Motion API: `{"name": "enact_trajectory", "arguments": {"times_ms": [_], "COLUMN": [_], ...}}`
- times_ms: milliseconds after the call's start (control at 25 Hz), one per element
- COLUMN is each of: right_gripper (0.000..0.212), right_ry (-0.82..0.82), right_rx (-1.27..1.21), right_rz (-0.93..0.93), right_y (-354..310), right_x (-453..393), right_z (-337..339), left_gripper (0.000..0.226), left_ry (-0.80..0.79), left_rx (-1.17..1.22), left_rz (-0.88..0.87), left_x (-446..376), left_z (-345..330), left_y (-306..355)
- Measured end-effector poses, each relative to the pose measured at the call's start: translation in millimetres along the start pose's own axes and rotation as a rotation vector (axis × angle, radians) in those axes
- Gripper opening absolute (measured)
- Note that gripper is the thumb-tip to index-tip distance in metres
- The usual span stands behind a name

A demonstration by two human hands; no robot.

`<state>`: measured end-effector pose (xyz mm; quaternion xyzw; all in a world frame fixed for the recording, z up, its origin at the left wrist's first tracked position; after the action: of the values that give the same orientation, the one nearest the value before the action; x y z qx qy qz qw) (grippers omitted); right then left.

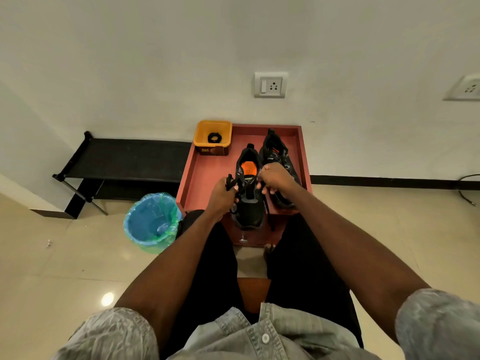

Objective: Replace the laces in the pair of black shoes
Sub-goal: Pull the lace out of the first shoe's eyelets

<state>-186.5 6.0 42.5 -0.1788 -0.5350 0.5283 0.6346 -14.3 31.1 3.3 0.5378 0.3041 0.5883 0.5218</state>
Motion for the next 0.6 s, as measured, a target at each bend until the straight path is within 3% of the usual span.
{"name": "enact_trajectory", "arguments": {"times_ms": [160, 280, 440, 600], "right_gripper": [0.015, 0.012, 0.012, 0.017], "right_ry": [-0.173, -0.31, -0.412, -0.246], "right_rx": [-0.326, -0.589, -0.746, -0.578], "right_rz": [0.098, 0.172, 0.319, 0.385], "right_y": [-70.1, -122.5, -190.4, -227.8], "right_x": [6.3, 7.5, 18.7, 10.5], "right_z": [-11.8, -33.1, -57.6, -72.0], "left_gripper": [0.02, 0.039, 0.024, 0.014], "left_ry": [-0.265, -0.312, -0.197, 0.125], "left_rx": [0.371, 0.221, 0.111, 0.126], "left_rz": [-0.011, -0.055, -0.094, -0.109], "left_x": [5.1, 13.6, 25.5, 41.6], "left_z": [27.4, 63.2, 111.2, 189.4], "left_y": [34.2, 60.1, 85.2, 95.8]}}
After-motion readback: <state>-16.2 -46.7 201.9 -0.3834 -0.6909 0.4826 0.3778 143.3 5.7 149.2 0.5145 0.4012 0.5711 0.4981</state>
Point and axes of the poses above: each hand's wrist, its own x-axis away from the middle knuckle, its own z-axis out of the back of the hand, y = z × x, the point moved 7 cm from there along -x, towards the middle knuckle, and after that the axes turned 7 degrees about -y, right-handed, at the moved point
